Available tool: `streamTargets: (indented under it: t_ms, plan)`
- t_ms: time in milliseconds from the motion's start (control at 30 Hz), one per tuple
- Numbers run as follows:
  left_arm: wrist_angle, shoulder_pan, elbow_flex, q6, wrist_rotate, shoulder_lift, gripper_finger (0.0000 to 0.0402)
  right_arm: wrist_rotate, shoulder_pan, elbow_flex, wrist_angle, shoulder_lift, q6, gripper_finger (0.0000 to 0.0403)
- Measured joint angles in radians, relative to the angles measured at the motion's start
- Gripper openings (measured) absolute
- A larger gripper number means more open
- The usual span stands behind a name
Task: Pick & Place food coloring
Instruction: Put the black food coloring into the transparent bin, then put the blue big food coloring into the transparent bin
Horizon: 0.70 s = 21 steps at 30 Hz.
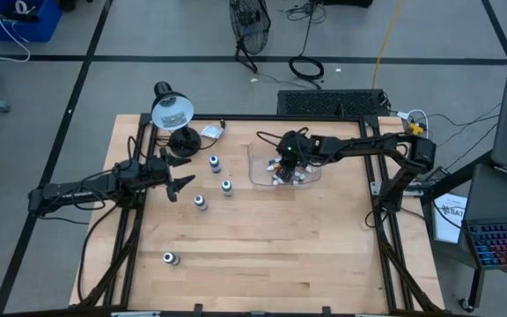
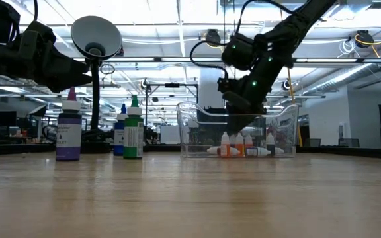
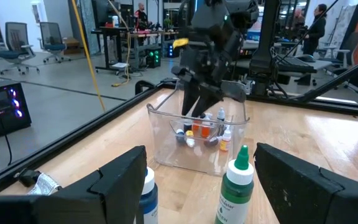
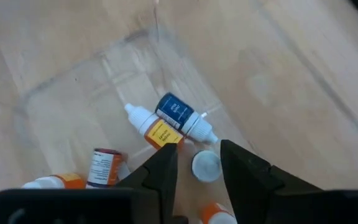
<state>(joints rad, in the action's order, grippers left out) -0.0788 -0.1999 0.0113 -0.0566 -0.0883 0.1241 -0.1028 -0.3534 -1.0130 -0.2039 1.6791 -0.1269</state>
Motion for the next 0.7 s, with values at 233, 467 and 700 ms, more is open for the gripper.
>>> streamTargets:
  t_ms: [233, 467, 700]
  plan:
    - [0.0, 0.0, 0.0, 0.0, 0.0, 0.0, 0.0296, 0.003, 0.001, -0.002, -0.073, -0.158, -0.102, 0.0107]
    - [0.0, 0.0, 0.0, 0.0, 0.0, 0.0, 0.0296, 0.003, 0.002, -0.002, -0.227, -0.44, -0.218, 0.0108]
    - [0.0, 0.0, 0.0, 0.0, 0.0, 0.0, 0.0296, 0.003, 0.023, -0.003, -0.535, -0.735, -0.257, 0.0108]
